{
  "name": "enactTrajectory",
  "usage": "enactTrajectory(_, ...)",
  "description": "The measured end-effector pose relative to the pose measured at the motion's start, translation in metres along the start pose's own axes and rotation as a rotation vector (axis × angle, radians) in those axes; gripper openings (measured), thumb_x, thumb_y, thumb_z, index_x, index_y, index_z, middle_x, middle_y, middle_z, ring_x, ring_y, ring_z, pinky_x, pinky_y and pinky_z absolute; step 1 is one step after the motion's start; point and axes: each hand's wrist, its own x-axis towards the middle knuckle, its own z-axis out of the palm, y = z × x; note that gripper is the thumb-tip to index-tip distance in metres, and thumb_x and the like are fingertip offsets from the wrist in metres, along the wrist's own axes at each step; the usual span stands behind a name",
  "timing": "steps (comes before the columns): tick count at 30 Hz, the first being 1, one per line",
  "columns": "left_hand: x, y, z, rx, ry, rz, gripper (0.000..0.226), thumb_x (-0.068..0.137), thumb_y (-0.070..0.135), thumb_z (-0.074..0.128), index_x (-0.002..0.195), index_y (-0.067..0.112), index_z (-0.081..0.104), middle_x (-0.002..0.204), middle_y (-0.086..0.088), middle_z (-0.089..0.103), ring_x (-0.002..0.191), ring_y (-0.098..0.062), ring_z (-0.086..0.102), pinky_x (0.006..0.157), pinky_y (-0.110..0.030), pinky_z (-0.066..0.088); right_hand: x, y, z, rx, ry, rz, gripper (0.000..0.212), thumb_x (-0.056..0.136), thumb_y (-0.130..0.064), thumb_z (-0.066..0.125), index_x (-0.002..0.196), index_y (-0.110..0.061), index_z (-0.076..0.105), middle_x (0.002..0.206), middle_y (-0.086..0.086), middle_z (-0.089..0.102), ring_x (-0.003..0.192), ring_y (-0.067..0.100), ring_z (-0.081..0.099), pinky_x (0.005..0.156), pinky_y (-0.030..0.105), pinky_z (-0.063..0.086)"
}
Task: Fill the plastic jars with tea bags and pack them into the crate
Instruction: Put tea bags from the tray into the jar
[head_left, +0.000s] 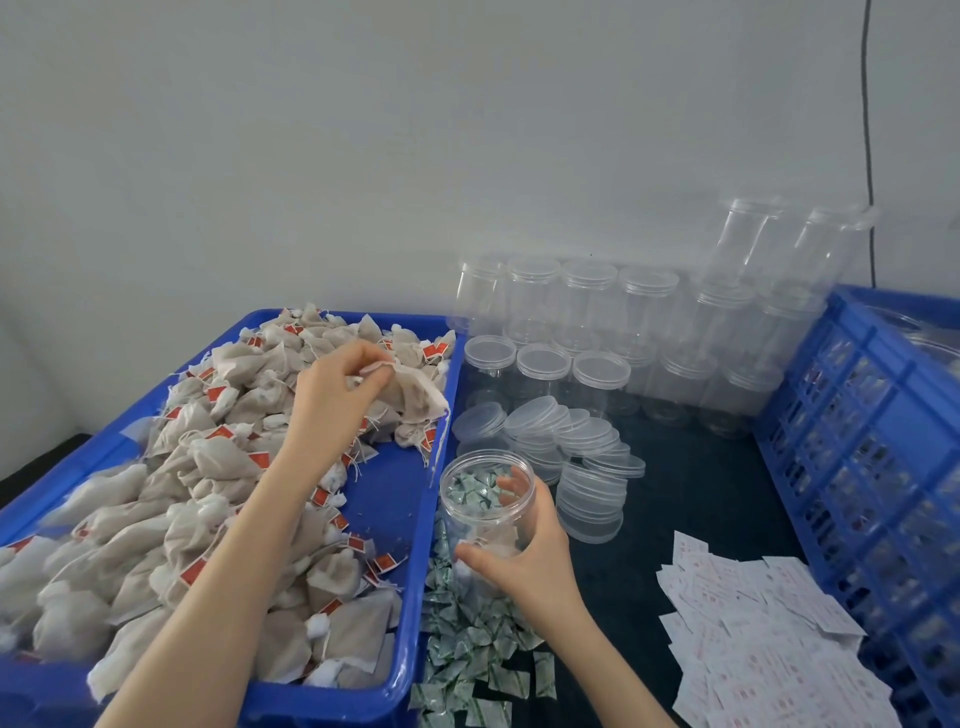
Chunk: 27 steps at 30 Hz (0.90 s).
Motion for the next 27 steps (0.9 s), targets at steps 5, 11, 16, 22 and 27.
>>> enactTrajectory(5, -0.006, 0.028, 0.008, -0.132, -0.006, 0.138, 0.031, 0.091, 0.010, 0.059, 0.085, 0.040, 0.060, 0.086, 0.033, 0.063, 0.082, 0.009, 0.058, 0.068, -0.012, 0.045, 0.001, 0.000, -0.001, -0.006, 0.007, 0.009, 0.101, 0.046, -0.047, 0.083, 0.137, -0.039, 0.040, 0.132, -0.015, 0.054, 0.123, 0.003, 0.052, 0.107, 0.038, 0.046)
enactTrajectory(11, -0.022, 0.045, 0.028, -0.102, -0.187, 0.284, 0.033, 0.086, 0.005, 0.065, 0.085, 0.038, 0.062, 0.082, 0.026, 0.062, 0.084, 0.002, 0.059, 0.070, -0.010, 0.046, 0.003, 0.002, -0.003, -0.011, 0.017, -0.008, 0.091, 0.046, -0.047, 0.083, 0.126, -0.053, 0.039, 0.127, -0.019, 0.056, 0.118, -0.003, 0.053, 0.101, 0.028, 0.048)
enactTrajectory(16, -0.031, 0.040, 0.044, 0.106, -0.607, 0.328, 0.017, 0.085, 0.020, 0.068, 0.084, 0.037, 0.070, 0.083, 0.021, 0.068, 0.082, -0.001, 0.063, 0.079, -0.028, 0.053, 0.004, 0.005, -0.004, 0.007, 0.030, -0.026, 0.090, 0.048, -0.045, 0.086, 0.125, -0.052, 0.040, 0.120, -0.027, 0.058, 0.114, -0.007, 0.056, 0.090, 0.016, 0.050)
enactTrajectory(22, -0.032, 0.034, 0.050, 0.130, -0.833, 0.335, 0.013, 0.087, 0.026, 0.066, 0.094, 0.035, 0.073, 0.089, 0.024, 0.070, 0.085, 0.010, 0.061, 0.079, -0.015, 0.050, 0.002, 0.008, -0.005, -0.035, 0.024, -0.057, 0.091, 0.049, -0.047, 0.085, 0.127, -0.055, 0.038, 0.124, -0.028, 0.056, 0.117, -0.008, 0.053, 0.093, 0.016, 0.049)
enactTrajectory(27, -0.003, 0.009, 0.028, 0.070, -0.585, 0.181, 0.021, 0.090, 0.024, 0.062, 0.087, 0.045, 0.064, 0.085, 0.024, 0.068, 0.083, 0.007, 0.062, 0.073, -0.010, 0.048, 0.002, 0.009, -0.007, -0.036, 0.046, -0.059, 0.086, 0.049, -0.047, 0.086, 0.118, -0.066, 0.038, 0.121, -0.038, 0.053, 0.116, -0.016, 0.049, 0.085, 0.000, 0.040)
